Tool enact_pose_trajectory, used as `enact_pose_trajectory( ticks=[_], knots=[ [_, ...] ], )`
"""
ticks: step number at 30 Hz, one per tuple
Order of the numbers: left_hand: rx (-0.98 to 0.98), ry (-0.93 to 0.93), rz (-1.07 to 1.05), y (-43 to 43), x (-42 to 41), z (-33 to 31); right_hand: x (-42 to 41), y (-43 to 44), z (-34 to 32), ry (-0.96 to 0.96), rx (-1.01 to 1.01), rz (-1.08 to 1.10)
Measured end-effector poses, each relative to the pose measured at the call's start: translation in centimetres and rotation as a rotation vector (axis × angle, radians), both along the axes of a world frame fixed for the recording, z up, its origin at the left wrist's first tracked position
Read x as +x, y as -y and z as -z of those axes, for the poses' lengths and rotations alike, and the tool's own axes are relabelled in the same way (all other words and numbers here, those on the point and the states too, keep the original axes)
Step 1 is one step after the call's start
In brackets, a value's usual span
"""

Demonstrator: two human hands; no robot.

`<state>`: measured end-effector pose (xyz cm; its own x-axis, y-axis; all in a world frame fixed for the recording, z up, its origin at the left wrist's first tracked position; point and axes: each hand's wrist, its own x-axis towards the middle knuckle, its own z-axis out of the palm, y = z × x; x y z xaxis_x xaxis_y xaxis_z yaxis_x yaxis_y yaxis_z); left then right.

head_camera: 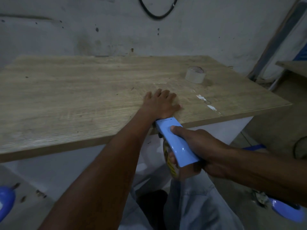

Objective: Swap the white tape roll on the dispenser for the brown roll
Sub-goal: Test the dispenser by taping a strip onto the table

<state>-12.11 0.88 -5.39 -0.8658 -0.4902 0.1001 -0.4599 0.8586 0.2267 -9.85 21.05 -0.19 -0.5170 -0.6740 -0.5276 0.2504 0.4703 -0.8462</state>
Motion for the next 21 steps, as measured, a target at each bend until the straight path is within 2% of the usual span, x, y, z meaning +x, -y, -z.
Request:
enact_pose_trajectory(
  ticks=[21],
  knots=[
    [-0.046, 0.042, 0.02, -2.1, 0.7, 0.7, 0.5, -0.8, 1.3, 0.011, 0.012, 0.036]
  ],
)
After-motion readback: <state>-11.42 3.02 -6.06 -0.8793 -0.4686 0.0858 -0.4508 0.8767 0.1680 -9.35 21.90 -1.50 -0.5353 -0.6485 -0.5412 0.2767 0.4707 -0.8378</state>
